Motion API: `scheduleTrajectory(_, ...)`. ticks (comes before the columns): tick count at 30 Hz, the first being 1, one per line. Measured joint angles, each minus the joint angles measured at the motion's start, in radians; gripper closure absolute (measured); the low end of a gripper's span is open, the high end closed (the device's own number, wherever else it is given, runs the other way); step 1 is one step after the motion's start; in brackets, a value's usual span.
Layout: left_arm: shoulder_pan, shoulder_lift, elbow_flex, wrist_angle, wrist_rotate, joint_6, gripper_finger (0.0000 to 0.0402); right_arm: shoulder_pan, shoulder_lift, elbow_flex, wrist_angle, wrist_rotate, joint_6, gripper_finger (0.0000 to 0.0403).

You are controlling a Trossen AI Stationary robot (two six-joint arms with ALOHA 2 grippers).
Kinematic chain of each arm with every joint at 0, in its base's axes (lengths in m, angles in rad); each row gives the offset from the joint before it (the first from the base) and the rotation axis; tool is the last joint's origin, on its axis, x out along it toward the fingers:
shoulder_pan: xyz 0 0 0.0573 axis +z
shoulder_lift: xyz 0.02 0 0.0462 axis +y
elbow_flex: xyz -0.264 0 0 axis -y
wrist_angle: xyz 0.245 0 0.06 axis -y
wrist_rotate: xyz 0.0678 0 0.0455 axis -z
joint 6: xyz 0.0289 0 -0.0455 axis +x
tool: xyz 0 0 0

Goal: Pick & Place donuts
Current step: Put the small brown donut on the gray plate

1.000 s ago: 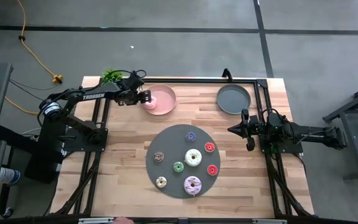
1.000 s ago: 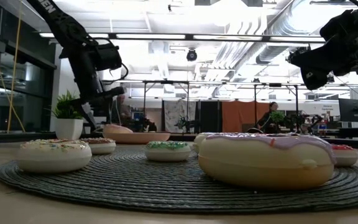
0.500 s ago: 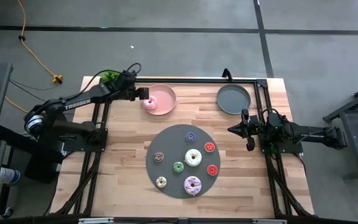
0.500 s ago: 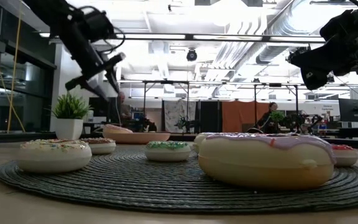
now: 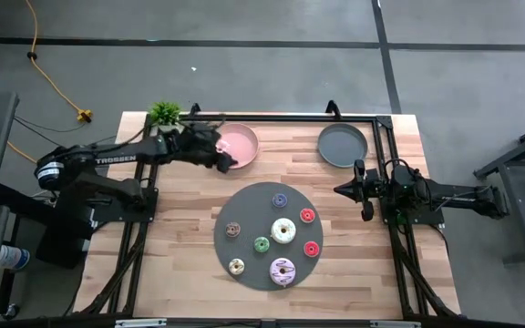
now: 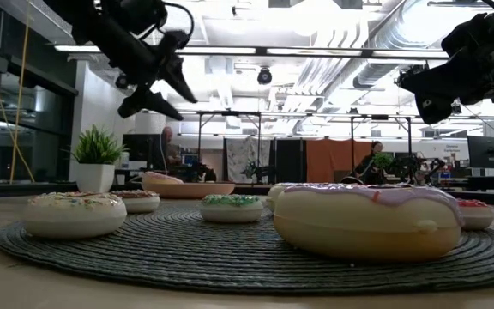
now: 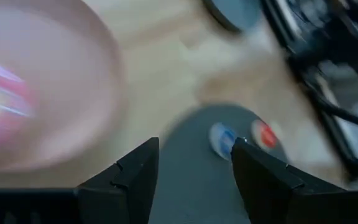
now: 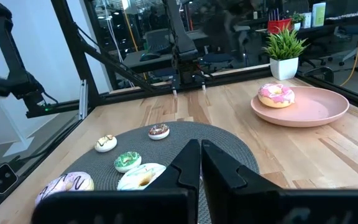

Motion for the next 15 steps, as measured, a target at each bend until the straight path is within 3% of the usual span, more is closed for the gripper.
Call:
scheduleTrajectory(8, -0.081, 0.198, 0.007, 0.238, 0.324, -0.204, 0.0206, 0.000, 0.000, 0.000, 0.000, 0.000, 0.000, 0.0394)
scheduleTrajectory(15, -0.149, 0.333, 0.077, 0.239, 0.438, -0.224, 0.0206, 0.000, 0.000, 0.000, -0.001, 0.000, 0.000, 0.0397)
